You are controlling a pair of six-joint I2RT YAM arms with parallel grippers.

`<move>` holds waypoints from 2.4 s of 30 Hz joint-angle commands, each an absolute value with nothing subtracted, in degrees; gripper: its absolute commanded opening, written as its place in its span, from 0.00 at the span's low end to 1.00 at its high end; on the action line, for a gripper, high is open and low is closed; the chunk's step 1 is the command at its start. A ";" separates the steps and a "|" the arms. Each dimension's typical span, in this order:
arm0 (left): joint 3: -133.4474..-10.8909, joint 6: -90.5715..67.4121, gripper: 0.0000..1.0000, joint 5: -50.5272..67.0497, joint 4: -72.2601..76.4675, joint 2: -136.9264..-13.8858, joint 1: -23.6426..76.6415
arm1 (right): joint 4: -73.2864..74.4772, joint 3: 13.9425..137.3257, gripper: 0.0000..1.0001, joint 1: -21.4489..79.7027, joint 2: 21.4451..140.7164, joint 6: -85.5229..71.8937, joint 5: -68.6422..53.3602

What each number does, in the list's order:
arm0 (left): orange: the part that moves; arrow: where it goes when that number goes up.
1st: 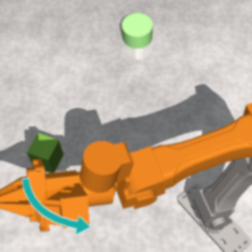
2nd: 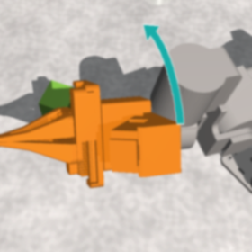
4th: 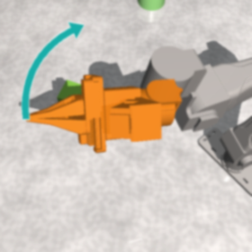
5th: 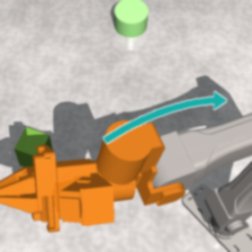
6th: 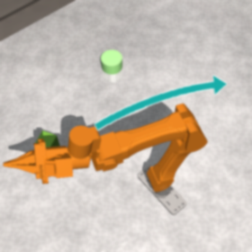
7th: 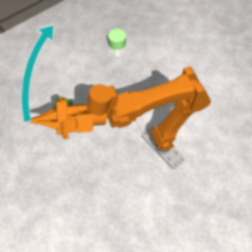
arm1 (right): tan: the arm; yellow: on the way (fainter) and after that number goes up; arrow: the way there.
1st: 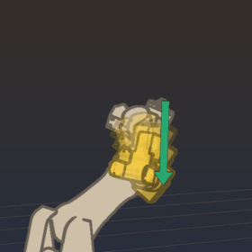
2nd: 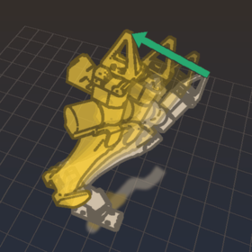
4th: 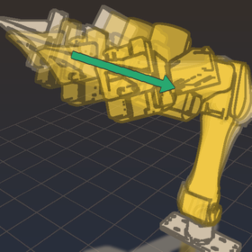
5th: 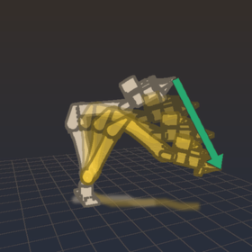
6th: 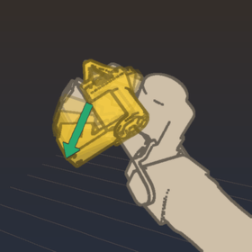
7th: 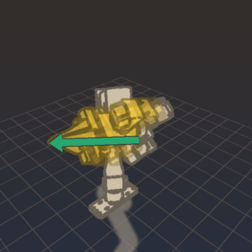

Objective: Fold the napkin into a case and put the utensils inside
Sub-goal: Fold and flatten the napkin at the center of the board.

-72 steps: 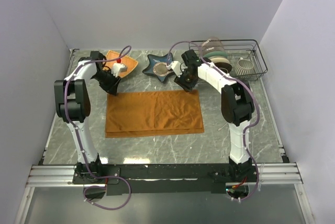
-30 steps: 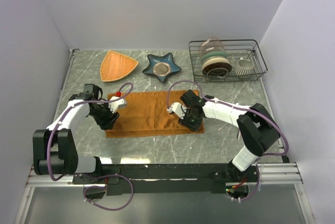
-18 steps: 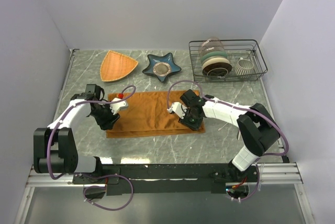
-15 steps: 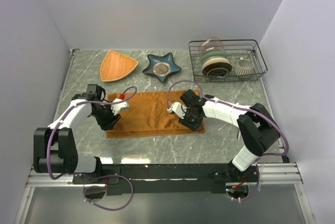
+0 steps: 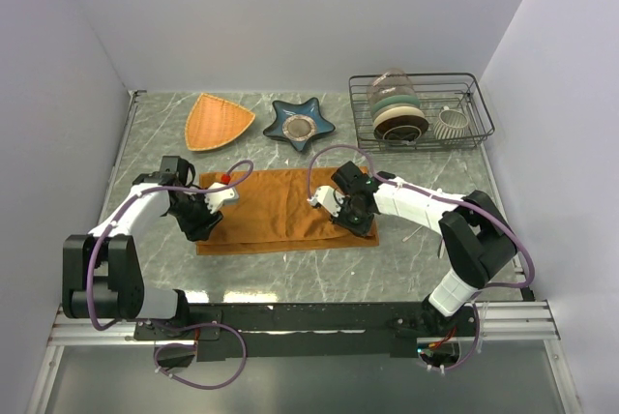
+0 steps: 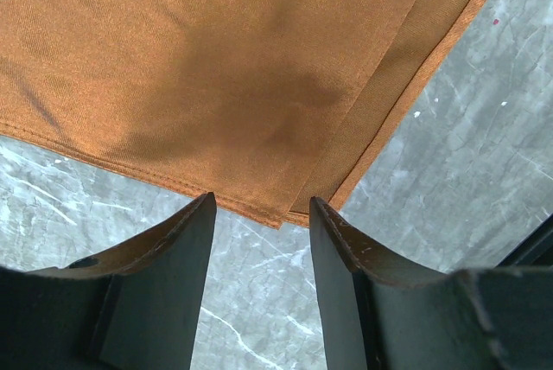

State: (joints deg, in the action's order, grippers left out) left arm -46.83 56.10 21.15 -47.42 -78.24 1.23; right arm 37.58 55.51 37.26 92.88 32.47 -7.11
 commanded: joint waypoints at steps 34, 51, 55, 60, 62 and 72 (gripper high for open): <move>-40.34 56.69 0.28 13.09 -39.99 -75.59 10.02 | 38.67 58.80 0.00 37.09 93.25 33.40 -7.03; -42.80 58.27 0.01 16.52 -44.82 -73.04 10.02 | 40.51 60.03 0.00 36.65 92.99 34.01 -7.64; -42.37 59.32 0.01 16.87 -46.75 -72.16 10.02 | 41.31 59.42 0.00 36.65 91.76 33.58 -8.44; -40.52 58.45 0.05 16.26 -44.32 -70.58 10.11 | 41.22 58.45 0.00 36.65 91.58 33.66 -8.70; -40.17 57.92 0.14 15.56 -42.98 -70.23 10.46 | 41.05 58.27 0.00 36.65 91.76 33.66 -8.79; -38.94 57.39 0.30 12.57 -39.11 -73.04 13.27 | 40.96 58.27 0.00 36.65 92.02 33.31 -8.79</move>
State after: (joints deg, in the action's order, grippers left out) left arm -39.92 57.23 12.91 -40.82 -72.10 12.27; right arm 40.38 57.82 36.97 93.23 33.50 -8.29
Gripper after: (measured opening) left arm 0.288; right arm 0.010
